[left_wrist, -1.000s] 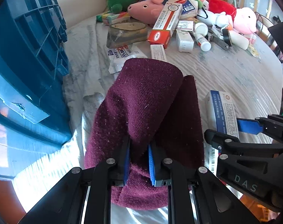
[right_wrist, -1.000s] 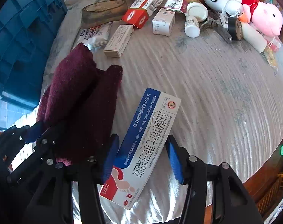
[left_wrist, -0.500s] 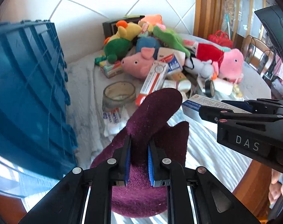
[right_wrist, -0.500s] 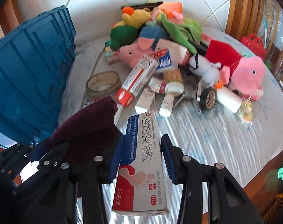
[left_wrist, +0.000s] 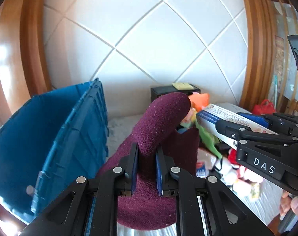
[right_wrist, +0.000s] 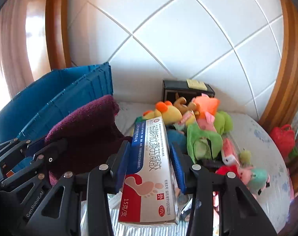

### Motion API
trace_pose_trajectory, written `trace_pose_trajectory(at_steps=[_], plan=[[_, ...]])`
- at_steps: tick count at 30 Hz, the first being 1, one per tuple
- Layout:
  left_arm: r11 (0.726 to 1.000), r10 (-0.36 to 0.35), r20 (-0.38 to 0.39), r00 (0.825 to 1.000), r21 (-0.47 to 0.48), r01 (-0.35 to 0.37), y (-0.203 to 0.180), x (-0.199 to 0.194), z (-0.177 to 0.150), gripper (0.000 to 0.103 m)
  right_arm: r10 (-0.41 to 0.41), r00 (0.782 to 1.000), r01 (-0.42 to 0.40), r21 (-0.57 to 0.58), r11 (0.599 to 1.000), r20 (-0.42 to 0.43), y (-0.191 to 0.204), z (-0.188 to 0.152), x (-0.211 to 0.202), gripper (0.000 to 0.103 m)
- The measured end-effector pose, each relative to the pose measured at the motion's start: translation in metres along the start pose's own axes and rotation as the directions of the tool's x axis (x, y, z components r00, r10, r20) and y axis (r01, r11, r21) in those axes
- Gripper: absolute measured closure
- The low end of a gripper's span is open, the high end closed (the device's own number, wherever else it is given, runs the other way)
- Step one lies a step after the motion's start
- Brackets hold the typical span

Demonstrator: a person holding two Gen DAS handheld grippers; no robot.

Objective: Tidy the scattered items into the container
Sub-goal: 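Carry the maroon cloth and blue-white tube box over the blue crate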

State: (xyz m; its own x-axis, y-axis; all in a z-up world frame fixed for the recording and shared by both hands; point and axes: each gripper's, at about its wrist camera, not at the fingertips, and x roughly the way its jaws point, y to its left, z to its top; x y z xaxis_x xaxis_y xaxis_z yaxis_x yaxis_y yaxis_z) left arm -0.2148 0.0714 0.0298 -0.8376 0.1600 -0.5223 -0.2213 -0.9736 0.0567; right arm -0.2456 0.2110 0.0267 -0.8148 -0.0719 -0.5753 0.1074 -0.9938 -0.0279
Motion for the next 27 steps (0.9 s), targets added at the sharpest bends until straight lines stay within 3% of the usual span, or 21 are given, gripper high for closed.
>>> trace_pose_trajectory(at_steps=[5,9,15,20,27], plan=[[0.993,0.118,0.067,0.991,-0.037,-0.115,0.044,-0.020,0.033,0.088,0.094,0.991,-0.088,-0.075,0.993,0.090,0.043,0.050,-0.006,0.062],[0.977,0.207,0.100,0.973,-0.082,-0.199,0.098,-0.035,0.046,0.088,0.182,0.974,-0.163,-0.137,0.977,0.134,0.097,0.082,-0.006,0.062],[0.935,0.338,0.057,0.939,-0.135,-0.328,0.191,-0.028,0.040,0.088,0.299,0.947,-0.268,-0.221,0.938,0.120,0.189,0.107,0.019,0.062],[0.909,0.383,-0.022,0.924,-0.170,-0.381,0.255,-0.007,0.018,0.088,0.352,0.934,-0.325,-0.265,0.908,0.058,0.256,0.112,0.052,0.062],[0.900,0.373,-0.076,0.925,-0.212,-0.380,0.300,0.015,-0.009,0.083,0.347,0.938,-0.330,-0.295,0.896,0.005,0.300,0.109,0.080,0.062]])
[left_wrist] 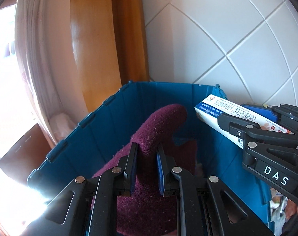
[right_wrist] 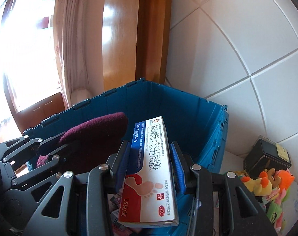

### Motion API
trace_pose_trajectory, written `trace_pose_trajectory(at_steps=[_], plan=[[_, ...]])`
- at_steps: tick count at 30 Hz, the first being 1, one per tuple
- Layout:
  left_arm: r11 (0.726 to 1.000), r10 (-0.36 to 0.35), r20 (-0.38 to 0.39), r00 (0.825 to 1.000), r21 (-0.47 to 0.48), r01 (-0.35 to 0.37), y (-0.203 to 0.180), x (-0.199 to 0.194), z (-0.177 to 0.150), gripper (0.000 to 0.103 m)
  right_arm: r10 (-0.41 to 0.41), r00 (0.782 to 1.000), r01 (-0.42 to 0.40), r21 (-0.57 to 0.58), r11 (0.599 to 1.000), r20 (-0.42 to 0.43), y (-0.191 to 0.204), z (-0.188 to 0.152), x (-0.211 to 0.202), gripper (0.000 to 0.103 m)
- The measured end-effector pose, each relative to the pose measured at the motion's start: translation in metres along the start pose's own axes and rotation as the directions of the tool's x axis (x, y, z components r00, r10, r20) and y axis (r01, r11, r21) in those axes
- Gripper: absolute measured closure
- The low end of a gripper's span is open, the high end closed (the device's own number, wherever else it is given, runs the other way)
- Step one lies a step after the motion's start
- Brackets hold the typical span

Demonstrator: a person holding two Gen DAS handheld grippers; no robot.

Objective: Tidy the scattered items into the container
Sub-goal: 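Carry the maroon cloth and blue-white tube box over the blue crate, then open right tool to drop the tube box while left tool releases the cloth, then move both open tools back to the pile on the bed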

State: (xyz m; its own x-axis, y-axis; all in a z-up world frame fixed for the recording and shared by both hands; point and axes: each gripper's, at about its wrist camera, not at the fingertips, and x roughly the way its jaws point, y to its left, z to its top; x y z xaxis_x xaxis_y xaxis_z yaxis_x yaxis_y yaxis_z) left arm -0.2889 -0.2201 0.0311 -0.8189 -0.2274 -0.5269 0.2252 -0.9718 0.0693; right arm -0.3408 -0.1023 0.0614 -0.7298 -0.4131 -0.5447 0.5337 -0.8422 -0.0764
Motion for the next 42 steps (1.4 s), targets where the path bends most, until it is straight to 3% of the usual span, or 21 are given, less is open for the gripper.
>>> trace_pose_trajectory(at_steps=[2,4,5,10,12,13,14,15,16,21,24,28,34,38,42], plan=[[1.000,-0.002,0.003,1.000,-0.006,0.002,0.005,0.002,-0.002,0.078,-0.010,1.000,0.010,-0.001,1.000,-0.003,0.003,0.001,0.002,0.062],[1.000,-0.001,0.009,1.000,-0.005,0.002,0.009,0.004,-0.001,0.051,-0.019,1.000,0.019,-0.004,1.000,-0.004,0.005,0.004,0.004,0.062],[1.000,0.000,0.014,1.000,-0.007,0.000,0.011,0.005,-0.002,0.046,-0.024,1.000,0.024,-0.006,1.000,-0.005,0.005,0.005,0.004,0.062],[1.000,-0.008,0.011,1.000,-0.019,0.008,0.018,0.007,-0.004,0.039,-0.038,0.999,0.038,-0.008,0.999,0.001,0.008,0.006,0.004,0.062],[1.000,-0.010,0.011,1.000,-0.021,0.011,0.019,0.006,-0.006,0.025,-0.045,0.999,0.045,-0.005,0.999,0.001,0.008,0.006,0.002,0.060],[1.000,-0.011,0.015,1.000,-0.021,0.011,0.020,0.006,-0.007,0.022,-0.051,0.999,0.051,-0.001,0.999,0.004,0.008,0.006,0.001,0.052],[1.000,-0.011,0.016,1.000,-0.017,0.011,0.011,-0.003,-0.006,0.022,-0.059,0.998,0.059,0.002,0.998,0.007,0.007,0.006,0.000,0.045],[1.000,-0.010,0.016,1.000,-0.015,0.010,0.010,-0.006,-0.008,0.022,-0.065,0.998,0.065,0.005,0.998,0.011,0.006,0.006,-0.002,0.028],[1.000,-0.011,0.015,1.000,-0.016,0.011,0.011,-0.007,-0.007,0.021,-0.070,0.997,0.070,0.007,0.998,0.013,0.005,0.006,-0.003,0.018],[0.999,-0.018,0.008,1.000,-0.036,0.018,0.010,-0.015,-0.015,0.019,-0.077,0.997,0.076,0.031,0.997,0.025,-0.005,0.000,-0.016,0.017],[0.999,-0.020,0.009,1.000,-0.041,0.020,0.008,-0.021,-0.020,0.017,-0.080,0.996,0.078,0.053,0.996,0.033,-0.014,-0.007,-0.028,0.006],[0.998,-0.033,0.018,0.999,-0.046,0.034,0.000,-0.031,-0.027,0.015,-0.080,0.996,0.076,0.095,0.993,0.045,-0.032,-0.023,-0.049,0.000],[0.997,-0.061,0.042,0.997,-0.035,0.063,-0.024,-0.055,-0.035,0.014,-0.114,0.991,0.102,0.160,0.982,0.066,-0.064,-0.060,-0.090,0.000],[0.991,-0.131,0.086,0.988,-0.006,0.132,-0.054,-0.081,-0.036,0.012,-0.159,0.985,0.143,0.213,0.966,0.061,-0.092,-0.093,-0.121,0.000],[0.974,-0.228,0.125,0.966,0.039,0.224,-0.093,-0.108,-0.038,0.005,-0.219,0.975,0.204,0.275,0.940,0.025,-0.127,-0.131,-0.149,0.000]])
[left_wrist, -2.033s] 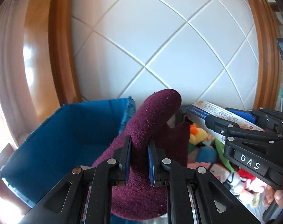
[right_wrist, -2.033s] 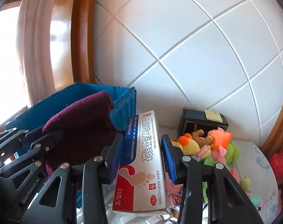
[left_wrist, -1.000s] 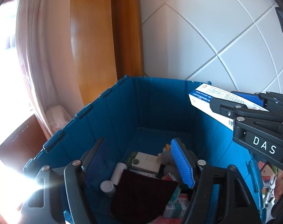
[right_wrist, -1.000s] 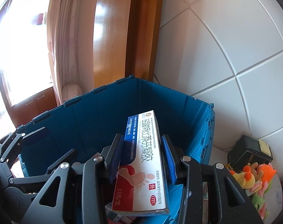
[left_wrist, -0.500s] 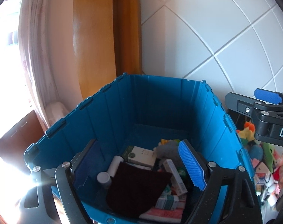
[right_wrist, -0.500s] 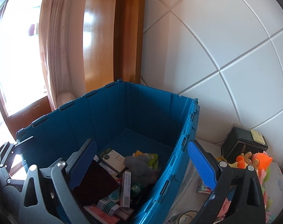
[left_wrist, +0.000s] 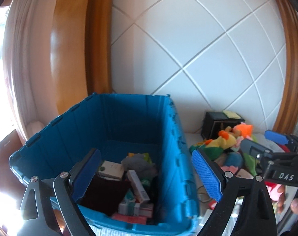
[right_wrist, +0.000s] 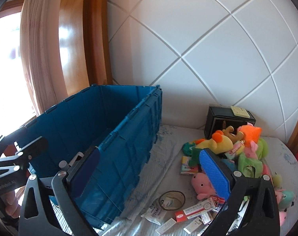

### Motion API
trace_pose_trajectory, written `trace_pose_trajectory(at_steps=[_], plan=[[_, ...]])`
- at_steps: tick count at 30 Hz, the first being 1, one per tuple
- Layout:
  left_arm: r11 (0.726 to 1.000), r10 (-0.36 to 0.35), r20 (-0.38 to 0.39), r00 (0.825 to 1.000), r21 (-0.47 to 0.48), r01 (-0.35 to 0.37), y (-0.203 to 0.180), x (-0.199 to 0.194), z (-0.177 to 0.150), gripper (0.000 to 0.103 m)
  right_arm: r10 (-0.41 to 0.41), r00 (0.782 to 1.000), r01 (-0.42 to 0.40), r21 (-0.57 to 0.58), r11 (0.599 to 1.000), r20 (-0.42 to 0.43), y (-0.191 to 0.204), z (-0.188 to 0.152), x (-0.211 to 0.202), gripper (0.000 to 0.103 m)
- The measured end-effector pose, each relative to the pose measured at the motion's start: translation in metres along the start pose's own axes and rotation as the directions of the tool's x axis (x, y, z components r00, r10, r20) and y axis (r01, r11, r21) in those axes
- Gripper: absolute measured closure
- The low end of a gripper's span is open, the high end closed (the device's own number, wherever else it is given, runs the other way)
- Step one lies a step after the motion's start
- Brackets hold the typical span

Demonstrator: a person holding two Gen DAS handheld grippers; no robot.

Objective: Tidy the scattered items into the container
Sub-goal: 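Move both open tools back to the pile on the bed, then grasp the narrow white ointment box with left tool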

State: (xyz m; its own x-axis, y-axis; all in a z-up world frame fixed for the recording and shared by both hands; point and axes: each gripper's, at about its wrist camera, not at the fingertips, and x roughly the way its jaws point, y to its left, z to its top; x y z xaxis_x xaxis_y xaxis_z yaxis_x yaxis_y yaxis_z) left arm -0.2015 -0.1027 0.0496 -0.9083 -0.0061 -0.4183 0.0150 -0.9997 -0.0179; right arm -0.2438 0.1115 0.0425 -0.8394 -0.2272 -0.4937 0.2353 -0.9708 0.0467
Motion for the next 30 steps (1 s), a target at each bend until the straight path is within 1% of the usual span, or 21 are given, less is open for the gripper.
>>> trace_pose_trajectory(at_steps=[1,4,8,11,14,15,18,20,22,24,25,26,27,28,30], plan=[[1.000,-0.024,0.009,1.000,0.014,0.024,-0.013,-0.003,-0.001,0.003,-0.019,1.000,0.019,0.018,1.000,-0.007,-0.013,-0.007,-0.005,0.000],[0.993,-0.102,0.021,0.995,0.062,0.100,-0.054,-0.011,-0.005,0.003,-0.077,0.997,0.079,0.071,0.994,-0.030,-0.052,-0.031,-0.018,0.000],[0.972,-0.206,-0.012,0.979,0.111,0.206,-0.104,-0.010,-0.018,0.002,-0.136,0.986,0.148,0.137,0.979,-0.097,-0.100,-0.065,-0.023,0.000],[0.956,-0.249,-0.088,0.965,0.139,0.259,-0.138,0.005,-0.037,0.002,-0.167,0.972,0.196,0.182,0.964,-0.164,-0.131,-0.094,-0.020,0.000],[0.945,-0.259,-0.189,0.947,0.154,0.289,-0.164,0.032,-0.064,0.002,-0.172,0.958,0.224,0.222,0.949,-0.230,-0.154,-0.123,-0.011,0.000],[0.942,-0.258,-0.221,0.941,0.161,0.296,-0.171,0.040,-0.074,0.002,-0.174,0.952,0.234,0.231,0.944,-0.253,-0.160,-0.132,-0.007,0.000],[0.937,-0.226,-0.322,0.919,0.186,0.296,-0.189,0.071,-0.111,0.002,-0.185,0.926,0.273,0.245,0.930,-0.329,-0.175,-0.162,0.009,0.000],[0.936,-0.203,-0.392,0.897,0.193,0.296,-0.194,0.092,-0.137,0.004,-0.174,0.911,0.280,0.253,0.926,-0.373,-0.179,-0.180,0.022,0.000],[0.936,-0.176,-0.459,0.871,0.195,0.292,-0.195,0.111,-0.162,0.010,-0.163,0.896,0.287,0.258,0.923,-0.413,-0.182,-0.197,0.035,0.000],[0.935,-0.158,-0.523,0.838,0.192,0.297,-0.195,0.131,-0.185,0.027,-0.157,0.880,0.296,0.259,0.919,-0.449,-0.183,-0.212,0.048,0.000],[0.936,-0.148,-0.552,0.821,0.191,0.297,-0.194,0.139,-0.197,0.033,-0.151,0.872,0.299,0.262,0.917,-0.466,-0.183,-0.219,0.055,0.000],[0.936,-0.137,-0.580,0.803,0.190,0.297,-0.194,0.148,-0.208,0.035,-0.142,0.864,0.299,0.267,0.916,-0.483,-0.184,-0.226,0.063,0.000],[0.935,-0.129,-0.599,0.790,0.191,0.298,-0.194,0.154,-0.218,0.040,-0.132,0.857,0.300,0.273,0.914,-0.498,-0.184,-0.232,0.069,0.000],[0.934,-0.121,-0.618,0.777,0.193,0.300,-0.194,0.161,-0.227,0.046,-0.122,0.853,0.298,0.282,0.912,-0.508,-0.183,-0.237,0.075,0.000],[0.931,-0.117,-0.651,0.750,0.191,0.311,-0.195,0.171,-0.242,0.052,-0.097,0.847,0.289,0.299,0.909,-0.522,-0.182,-0.247,0.085,0.000]])
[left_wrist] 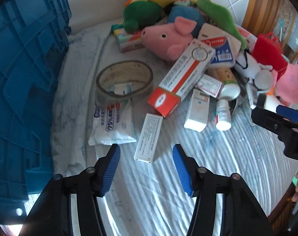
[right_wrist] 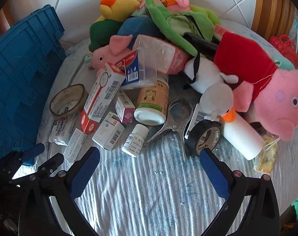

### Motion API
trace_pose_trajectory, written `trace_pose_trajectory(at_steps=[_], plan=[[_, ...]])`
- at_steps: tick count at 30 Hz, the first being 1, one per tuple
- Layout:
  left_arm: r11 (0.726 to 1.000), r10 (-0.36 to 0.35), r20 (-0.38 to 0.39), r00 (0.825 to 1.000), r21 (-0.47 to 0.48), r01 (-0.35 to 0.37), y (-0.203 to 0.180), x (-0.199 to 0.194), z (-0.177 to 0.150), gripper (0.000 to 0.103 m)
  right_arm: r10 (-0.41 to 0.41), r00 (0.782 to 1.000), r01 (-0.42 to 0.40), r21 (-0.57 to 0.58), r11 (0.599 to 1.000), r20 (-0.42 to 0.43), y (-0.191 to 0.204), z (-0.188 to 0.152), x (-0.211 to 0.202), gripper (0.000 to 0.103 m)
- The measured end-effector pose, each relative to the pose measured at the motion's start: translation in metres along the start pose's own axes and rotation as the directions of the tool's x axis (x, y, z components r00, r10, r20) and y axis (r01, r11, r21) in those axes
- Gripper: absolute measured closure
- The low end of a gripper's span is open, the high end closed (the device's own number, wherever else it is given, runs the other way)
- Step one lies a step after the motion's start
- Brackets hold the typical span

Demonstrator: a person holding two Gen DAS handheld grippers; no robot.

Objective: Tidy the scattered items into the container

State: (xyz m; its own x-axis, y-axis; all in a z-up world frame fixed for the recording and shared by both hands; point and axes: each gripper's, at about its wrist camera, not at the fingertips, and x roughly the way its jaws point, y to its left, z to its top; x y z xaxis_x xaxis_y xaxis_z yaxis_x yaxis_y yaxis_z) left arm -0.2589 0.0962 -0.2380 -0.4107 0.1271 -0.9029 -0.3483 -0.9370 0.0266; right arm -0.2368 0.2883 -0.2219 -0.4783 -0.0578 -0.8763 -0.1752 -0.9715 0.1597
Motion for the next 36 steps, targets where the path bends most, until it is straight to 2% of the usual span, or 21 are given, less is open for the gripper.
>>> trace_pose_trajectory(at_steps=[2,3,4,6,7,11,17,18,21,28,36], plan=[[1.000,-0.009,-0.028,1.000,0.008,0.009,-0.001,0.012,-0.003,0.053,0.012,1.000,-0.012,0.004,1.000,-0.012,0.003,-0.002,0.009,0.000],[1.000,-0.012,-0.034,0.999,0.013,0.013,-0.001,0.016,-0.003,0.053,0.007,1.000,-0.006,0.006,1.000,-0.019,0.004,-0.002,0.013,0.006],[1.000,-0.015,-0.041,0.999,0.018,0.016,-0.002,0.020,-0.004,0.053,-0.001,1.000,0.001,0.007,1.000,-0.027,0.005,-0.002,0.018,0.022],[0.999,-0.022,-0.054,0.998,0.028,0.024,-0.004,0.028,-0.005,0.053,-0.007,0.999,0.009,0.025,1.000,-0.052,0.005,-0.001,0.029,0.046],[0.999,-0.025,-0.060,0.998,0.033,0.027,-0.004,0.032,-0.006,0.054,-0.008,0.998,0.010,0.033,0.999,-0.066,0.005,0.000,0.034,0.051],[0.999,-0.015,-0.056,0.998,0.038,0.017,-0.001,0.038,-0.003,0.055,-0.019,0.996,0.020,0.015,1.000,-0.088,0.011,-0.001,0.046,0.052],[0.998,-0.052,-0.070,0.996,0.025,0.054,0.004,0.041,-0.005,0.059,-0.035,0.992,0.038,0.018,0.999,-0.118,0.015,-0.004,0.065,0.060],[0.998,-0.053,-0.068,0.996,0.028,0.055,0.004,0.039,-0.006,0.061,-0.043,0.992,0.045,0.014,0.999,-0.116,0.016,-0.003,0.066,0.063],[0.998,-0.059,-0.067,0.996,0.034,0.061,0.005,0.034,-0.007,0.083,-0.061,0.991,0.061,0.000,0.998,-0.115,0.017,-0.004,0.067,0.065],[0.997,-0.071,-0.063,0.995,0.035,0.073,0.011,0.013,-0.017,0.086,-0.076,0.991,0.075,-0.007,0.997,-0.114,0.016,-0.012,0.055,0.068],[0.995,-0.083,-0.010,0.997,0.046,0.083,0.014,-0.030,-0.028,0.086,-0.058,0.994,0.059,0.000,0.998,-0.087,0.010,-0.028,0.025,0.069]])
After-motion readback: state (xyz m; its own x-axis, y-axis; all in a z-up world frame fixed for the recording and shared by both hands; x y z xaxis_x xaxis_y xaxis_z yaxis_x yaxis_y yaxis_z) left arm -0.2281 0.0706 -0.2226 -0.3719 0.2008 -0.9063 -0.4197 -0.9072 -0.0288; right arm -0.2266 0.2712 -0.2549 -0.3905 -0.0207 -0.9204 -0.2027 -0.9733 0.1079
